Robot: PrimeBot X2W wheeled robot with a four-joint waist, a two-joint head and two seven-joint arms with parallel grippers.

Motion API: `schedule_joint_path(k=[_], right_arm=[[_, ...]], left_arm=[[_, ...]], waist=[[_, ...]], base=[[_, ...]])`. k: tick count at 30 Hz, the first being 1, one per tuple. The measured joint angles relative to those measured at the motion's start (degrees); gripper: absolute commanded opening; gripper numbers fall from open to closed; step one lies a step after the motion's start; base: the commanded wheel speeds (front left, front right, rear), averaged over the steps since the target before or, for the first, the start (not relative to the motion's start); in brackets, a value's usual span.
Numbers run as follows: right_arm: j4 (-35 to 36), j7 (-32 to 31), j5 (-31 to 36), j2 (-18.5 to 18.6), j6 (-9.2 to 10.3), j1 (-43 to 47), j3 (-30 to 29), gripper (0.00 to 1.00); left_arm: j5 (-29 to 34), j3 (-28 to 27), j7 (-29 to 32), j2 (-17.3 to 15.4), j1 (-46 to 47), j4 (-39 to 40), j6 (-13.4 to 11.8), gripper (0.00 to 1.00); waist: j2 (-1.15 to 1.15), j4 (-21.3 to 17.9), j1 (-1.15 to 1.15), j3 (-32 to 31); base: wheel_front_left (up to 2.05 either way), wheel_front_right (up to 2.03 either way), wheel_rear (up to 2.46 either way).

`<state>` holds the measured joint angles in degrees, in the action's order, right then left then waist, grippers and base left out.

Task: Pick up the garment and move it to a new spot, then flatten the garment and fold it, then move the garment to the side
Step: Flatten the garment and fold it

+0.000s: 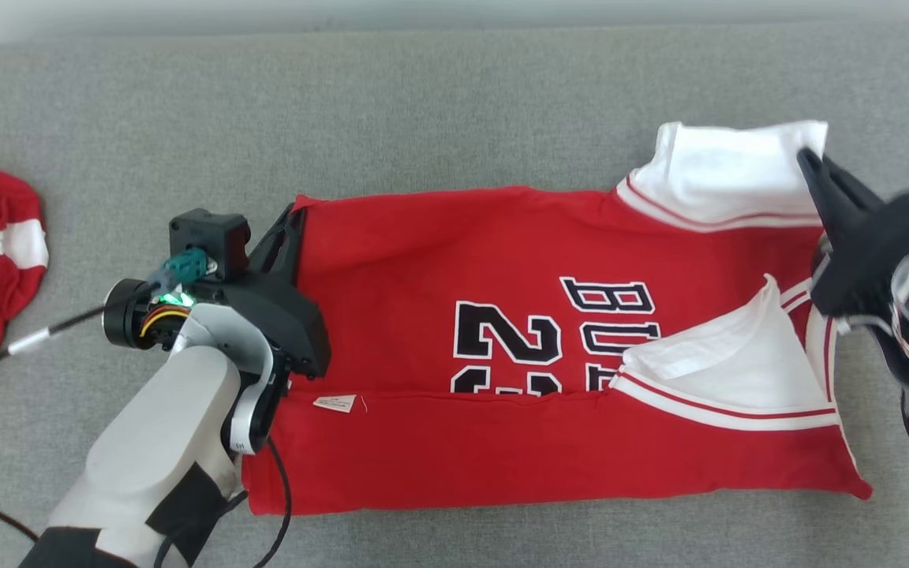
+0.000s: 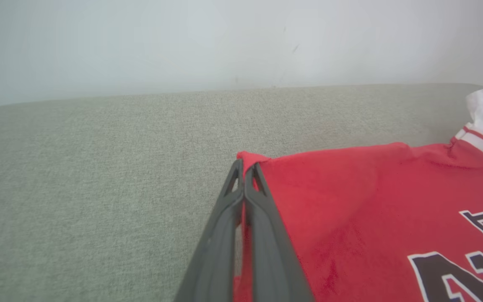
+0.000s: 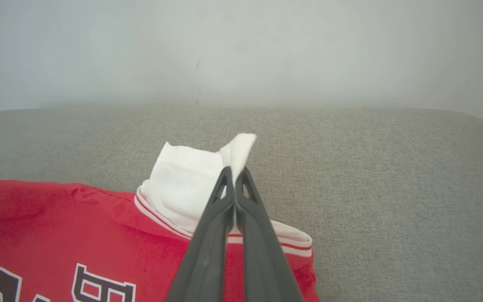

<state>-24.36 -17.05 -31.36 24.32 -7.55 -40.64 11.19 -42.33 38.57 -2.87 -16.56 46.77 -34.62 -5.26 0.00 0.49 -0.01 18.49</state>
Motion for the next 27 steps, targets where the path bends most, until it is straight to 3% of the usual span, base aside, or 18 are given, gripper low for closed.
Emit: schedule_joint_path(k=[6, 13, 23, 27], right_arm=[[12.3, -1.0, -0.8, 0.6, 0.00, 11.6, -5.1, 0.00], [25.0, -6.8, 1.3, -1.4, 0.00, 26.5, -12.1, 0.00], [32.9, -12.6, 2.4, -7.1, 0.00, 36.6, -16.7, 0.00], [33.4, -13.5, 4.0, -7.5, 0.00, 37.9, -16.6, 0.00]], left_arm=[[1.4, 0.2, -5.2, -0.6, -1.5, 1.5, -0.3, 0.00], [1.6, 0.9, -7.4, -1.8, -6.4, 3.0, -1.3, 0.00], [0.8, 1.1, -8.8, -2.7, -15.0, 4.5, -3.9, 0.00], [-0.2, 0.4, -9.2, -2.6, -17.0, 5.0, -4.8, 0.00]], waist=[[0.00, -0.4, 0.00, -2.1], [0.00, -1.0, 0.00, -3.4], [0.00, -1.4, 0.00, -4.0], [0.00, -1.3, 0.00, -4.2]], base=[[0.00, 0.00, 0.00], [0.00, 0.00, 0.00], [0.00, 0.00, 0.00], [0.00, 0.00, 0.00]])
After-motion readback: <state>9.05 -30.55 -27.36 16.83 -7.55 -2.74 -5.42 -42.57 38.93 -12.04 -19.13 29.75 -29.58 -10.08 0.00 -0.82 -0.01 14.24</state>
